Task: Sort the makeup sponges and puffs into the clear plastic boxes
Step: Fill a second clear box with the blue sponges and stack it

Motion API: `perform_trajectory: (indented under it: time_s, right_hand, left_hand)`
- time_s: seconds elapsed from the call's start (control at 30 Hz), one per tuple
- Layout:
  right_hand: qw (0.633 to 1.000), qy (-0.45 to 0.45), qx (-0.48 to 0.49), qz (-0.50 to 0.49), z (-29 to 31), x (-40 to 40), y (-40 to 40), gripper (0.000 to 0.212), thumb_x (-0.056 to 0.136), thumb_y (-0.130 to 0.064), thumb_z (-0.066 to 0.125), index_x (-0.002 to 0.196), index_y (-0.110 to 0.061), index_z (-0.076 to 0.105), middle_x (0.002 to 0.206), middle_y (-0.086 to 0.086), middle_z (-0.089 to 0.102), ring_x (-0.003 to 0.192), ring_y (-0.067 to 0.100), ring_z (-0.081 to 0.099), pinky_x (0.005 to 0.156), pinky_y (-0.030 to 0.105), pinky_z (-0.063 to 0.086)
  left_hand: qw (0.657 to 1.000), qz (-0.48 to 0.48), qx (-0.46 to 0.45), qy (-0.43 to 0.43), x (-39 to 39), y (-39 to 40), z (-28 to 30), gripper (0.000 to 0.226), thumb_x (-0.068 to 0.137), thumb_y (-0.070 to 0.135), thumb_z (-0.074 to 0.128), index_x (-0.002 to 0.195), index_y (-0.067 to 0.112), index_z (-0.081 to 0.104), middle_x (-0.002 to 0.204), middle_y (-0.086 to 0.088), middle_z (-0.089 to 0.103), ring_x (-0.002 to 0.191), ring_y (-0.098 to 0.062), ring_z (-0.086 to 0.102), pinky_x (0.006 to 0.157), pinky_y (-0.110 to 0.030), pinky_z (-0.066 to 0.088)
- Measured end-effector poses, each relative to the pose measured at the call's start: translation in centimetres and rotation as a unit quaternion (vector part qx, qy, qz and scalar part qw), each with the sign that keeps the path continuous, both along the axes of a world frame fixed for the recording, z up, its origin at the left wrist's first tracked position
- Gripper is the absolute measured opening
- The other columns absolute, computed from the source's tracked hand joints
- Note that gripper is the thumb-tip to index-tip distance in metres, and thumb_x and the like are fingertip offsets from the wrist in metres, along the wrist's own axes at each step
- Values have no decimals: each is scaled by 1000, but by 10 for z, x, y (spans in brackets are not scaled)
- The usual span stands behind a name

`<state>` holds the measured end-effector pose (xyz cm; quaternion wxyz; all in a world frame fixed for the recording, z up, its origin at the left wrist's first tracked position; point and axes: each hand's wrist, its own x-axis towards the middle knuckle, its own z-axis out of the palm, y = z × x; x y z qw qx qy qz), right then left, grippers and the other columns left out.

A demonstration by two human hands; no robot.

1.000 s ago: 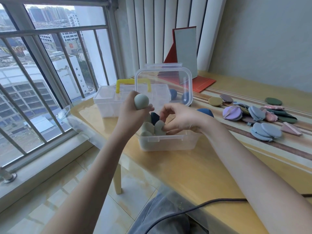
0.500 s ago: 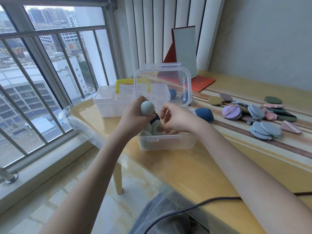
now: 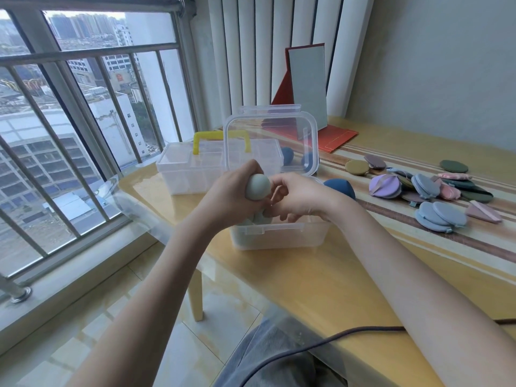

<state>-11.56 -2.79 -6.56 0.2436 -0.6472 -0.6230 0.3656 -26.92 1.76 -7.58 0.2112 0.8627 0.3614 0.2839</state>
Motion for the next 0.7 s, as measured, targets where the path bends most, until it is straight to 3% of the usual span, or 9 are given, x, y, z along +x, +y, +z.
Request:
perform_trajectory:
  time_s: [0.1,0.23,0.37,0.5,0.6,0.7]
  right_hand:
    - [1000,11,-13,11,1,2,-1,43,77,-2,74,115,-15,58,91,4,66,80,19,69,71,30,60]
    - [997,-17,-22,74,12,8,-6,41,81,-3,64,117,-18,52,99,3,64,83,15,65,67,25,53]
    - [989,101,-56,89,19,10,-8,35,89,-17,65,120,-16,49,101,3,62,82,13,62,65,25,49]
    - [983,183,-24,8,8,-1,-5,43,92,-37,61,122,-11,46,103,13,61,73,16,62,53,23,46]
    - [984,175,-9,7,8,1,-3,30,91,-28,62,115,-15,51,99,10,59,76,18,56,56,24,45]
    - [992,125,-15,-1,14,13,-5,27,86,-19,53,112,-20,58,102,9,54,80,18,49,64,27,43]
  left_hand:
    - [999,-5,-3,46,1,5,1,39,71,20,79,90,19,45,87,0,59,85,-30,55,80,-40,44]
    - [998,-8,13,64,2,5,1,39,72,23,78,90,19,43,89,1,55,83,-27,52,74,-35,36]
    - [998,-15,21,59,2,4,2,40,73,23,76,92,18,41,95,1,51,86,-26,50,78,-35,37]
    - [998,-24,20,60,3,3,2,43,72,19,76,90,18,37,98,0,50,86,-26,51,78,-37,40]
    - [998,-27,26,57,1,4,1,46,72,19,77,95,18,38,101,-3,56,90,-31,55,83,-45,46]
    - [998,-31,6,58,1,5,0,47,72,12,77,100,16,39,94,8,58,89,-23,60,86,-47,49]
